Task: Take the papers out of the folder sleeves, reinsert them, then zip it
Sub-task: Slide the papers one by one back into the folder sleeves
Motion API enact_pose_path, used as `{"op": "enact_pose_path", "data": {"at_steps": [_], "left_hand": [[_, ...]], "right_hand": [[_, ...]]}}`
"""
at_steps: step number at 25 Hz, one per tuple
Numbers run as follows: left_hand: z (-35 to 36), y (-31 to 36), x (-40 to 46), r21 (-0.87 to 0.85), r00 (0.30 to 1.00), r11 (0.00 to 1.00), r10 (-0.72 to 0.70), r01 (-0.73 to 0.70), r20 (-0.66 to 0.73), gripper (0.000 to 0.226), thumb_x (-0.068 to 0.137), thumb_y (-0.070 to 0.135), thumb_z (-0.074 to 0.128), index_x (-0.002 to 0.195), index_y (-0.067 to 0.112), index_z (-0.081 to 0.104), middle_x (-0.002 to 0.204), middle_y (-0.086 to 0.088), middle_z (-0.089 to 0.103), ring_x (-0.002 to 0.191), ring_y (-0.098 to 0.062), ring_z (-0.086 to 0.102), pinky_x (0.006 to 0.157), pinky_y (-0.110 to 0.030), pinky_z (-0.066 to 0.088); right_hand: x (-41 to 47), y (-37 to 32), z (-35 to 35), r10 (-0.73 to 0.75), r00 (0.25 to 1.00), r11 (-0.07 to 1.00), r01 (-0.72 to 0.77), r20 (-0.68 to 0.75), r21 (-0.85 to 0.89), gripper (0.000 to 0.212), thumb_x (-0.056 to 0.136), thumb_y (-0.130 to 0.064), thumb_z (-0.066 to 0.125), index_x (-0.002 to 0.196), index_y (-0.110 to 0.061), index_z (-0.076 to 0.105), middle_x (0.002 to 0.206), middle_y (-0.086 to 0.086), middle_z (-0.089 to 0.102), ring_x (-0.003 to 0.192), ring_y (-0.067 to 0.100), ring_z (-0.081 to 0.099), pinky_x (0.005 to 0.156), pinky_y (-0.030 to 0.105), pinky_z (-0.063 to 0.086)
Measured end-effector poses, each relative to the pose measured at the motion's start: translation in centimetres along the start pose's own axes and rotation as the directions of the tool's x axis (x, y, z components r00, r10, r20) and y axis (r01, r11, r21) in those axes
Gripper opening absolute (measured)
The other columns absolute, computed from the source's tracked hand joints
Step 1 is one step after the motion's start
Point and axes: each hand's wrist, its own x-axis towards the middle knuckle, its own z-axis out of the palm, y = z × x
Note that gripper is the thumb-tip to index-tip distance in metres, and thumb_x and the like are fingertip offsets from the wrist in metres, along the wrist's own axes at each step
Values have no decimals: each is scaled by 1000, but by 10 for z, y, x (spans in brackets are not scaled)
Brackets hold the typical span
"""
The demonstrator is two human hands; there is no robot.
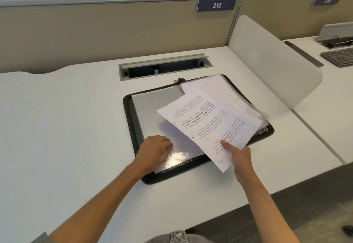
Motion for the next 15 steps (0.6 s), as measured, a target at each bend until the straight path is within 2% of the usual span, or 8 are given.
{"op": "enact_pose_path", "data": {"at_steps": [3, 5, 8, 9, 11, 12, 14, 15], "left_hand": [[-18, 5, 13, -109, 994, 989, -90, 97, 66, 28, 101, 28, 46, 117, 19, 68, 112, 5, 70, 99, -13, 63, 86, -21, 43], [-25, 6, 24, -103, 989, 990, -89, 101, 120, 28, 101, 21, 47, 125, 20, 62, 118, 4, 67, 105, -14, 61, 85, -19, 39], [-30, 10, 35, 22, 966, 1000, 15, -22, 258, 50, 92, 4, 52, 137, 25, 49, 123, 3, 62, 106, -15, 60, 80, -22, 44], [-31, 11, 37, 85, 951, 991, 69, -99, 303, 54, 90, 0, 53, 138, 25, 46, 126, 2, 60, 104, -16, 59, 77, -23, 45], [-32, 14, 37, 190, 916, 944, 191, -270, 353, 47, 88, -2, 51, 129, 20, 51, 125, -1, 57, 95, -18, 57, 68, -24, 45], [-33, 16, 36, 219, 900, 918, 236, -330, 366, 36, 87, -2, 49, 118, 16, 56, 120, -3, 58, 88, -17, 54, 62, -23, 41], [-36, 19, 37, 253, 898, 907, 228, -336, 376, 13, 88, 3, 44, 92, 10, 54, 107, -4, 60, 77, -14, 46, 55, -20, 28], [-37, 19, 37, 245, 909, 918, 214, -312, 358, 11, 89, 8, 43, 88, 11, 54, 103, -3, 62, 76, -13, 47, 55, -19, 27]], "right_hand": [[-17, -1, -14, -18, 999, 999, 19, -30, 36, 44, 86, -7, 70, 126, -21, 57, 119, 1, 69, 105, 21, 66, 94, 42, 52], [-29, 1, -22, -30, 999, 998, 32, -42, 45, 56, 79, -16, 77, 130, -25, 54, 121, -1, 68, 107, 21, 66, 94, 43, 53], [-52, 1, -33, -28, 999, 999, 29, -30, 41, 90, 53, -44, 88, 134, -29, 52, 120, -3, 69, 104, 18, 68, 82, 35, 54], [-58, 2, -37, -28, 999, 999, 29, -24, 33, 92, 51, -47, 88, 133, -29, 53, 120, -3, 69, 103, 17, 68, 80, 34, 54], [-72, 6, -46, -17, 1000, 999, 17, -12, 31, 79, 58, -45, 85, 130, -31, 55, 120, -3, 69, 105, 19, 67, 79, 34, 55], [-78, 9, -51, -7, 1000, 1000, 7, -16, 27, 72, 64, -40, 82, 131, -33, 54, 121, -3, 68, 109, 20, 65, 84, 38, 54], [-88, 14, -62, 5, 1000, 1000, -5, 9, 23, 75, 67, -40, 83, 134, -36, 51, 126, -5, 66, 118, 21, 60, 96, 46, 49], [-93, 16, -65, 4, 1000, 1000, -4, 12, 26, 80, 63, -44, 86, 134, -36, 52, 126, -5, 66, 118, 20, 60, 97, 46, 49]]}}
